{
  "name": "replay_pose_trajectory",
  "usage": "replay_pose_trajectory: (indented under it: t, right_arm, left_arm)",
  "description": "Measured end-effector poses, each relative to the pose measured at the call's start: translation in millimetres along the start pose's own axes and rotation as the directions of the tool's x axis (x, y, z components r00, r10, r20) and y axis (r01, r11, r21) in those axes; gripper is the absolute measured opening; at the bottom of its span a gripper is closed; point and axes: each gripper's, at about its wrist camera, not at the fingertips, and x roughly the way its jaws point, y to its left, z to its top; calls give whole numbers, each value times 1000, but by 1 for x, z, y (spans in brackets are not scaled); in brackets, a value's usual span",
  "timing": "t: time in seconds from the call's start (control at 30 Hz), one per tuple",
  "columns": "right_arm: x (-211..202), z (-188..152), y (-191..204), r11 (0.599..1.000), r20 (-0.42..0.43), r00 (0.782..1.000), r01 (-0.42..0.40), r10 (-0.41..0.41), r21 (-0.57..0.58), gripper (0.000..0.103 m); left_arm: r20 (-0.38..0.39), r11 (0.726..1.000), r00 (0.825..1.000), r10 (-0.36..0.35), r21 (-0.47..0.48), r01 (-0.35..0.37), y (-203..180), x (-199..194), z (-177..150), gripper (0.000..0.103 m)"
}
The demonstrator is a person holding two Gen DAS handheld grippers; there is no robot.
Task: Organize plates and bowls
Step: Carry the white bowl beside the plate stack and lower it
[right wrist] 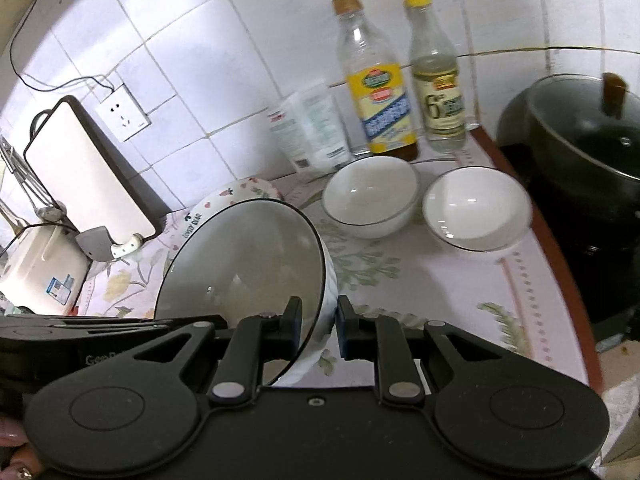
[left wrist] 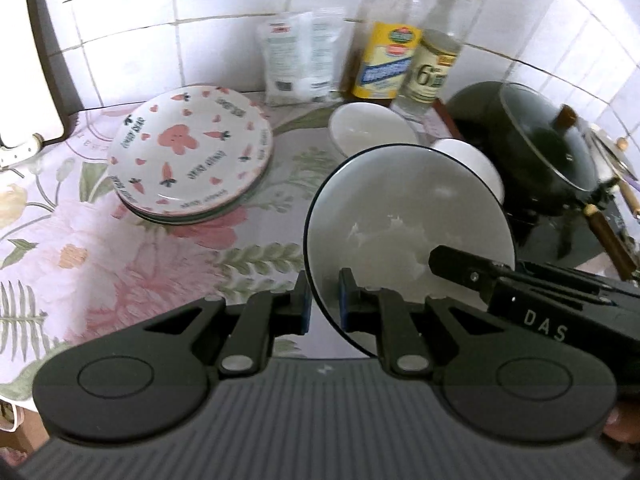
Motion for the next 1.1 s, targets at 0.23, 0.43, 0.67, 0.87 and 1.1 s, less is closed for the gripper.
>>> replay_pose_trajectory:
  t: [0.23, 0.43, 0.67, 0.87, 1.1]
  right_arm:
    - [51, 9, 2, 998, -75, 996, -45, 48, 42, 22]
    - [85, 14, 0, 999, -121, 992, -40, 42, 22, 22]
    - [111, 10, -10, 999, -146, 989, -33, 33, 4, 22]
    - [125, 4, -14, 1000, -156, 987, -25, 23, -13, 22]
    - [135, -1, -17, 999, -160, 987, -11, 5, -34, 22]
  left_arm:
    - [-32, 1000, 999, 24, -17, -25, 28, 35, 9, 12]
    - [-52, 999, 998, 30, -24, -31, 41, 68, 15, 12]
    - [-75, 999, 997, 24, -42, -27, 48, 98, 13, 12]
    - [-83, 997, 996, 22, -72, -28, 52, 113, 8, 12]
    - [-100, 995, 995, 7, -97, -17, 57, 124, 5, 12]
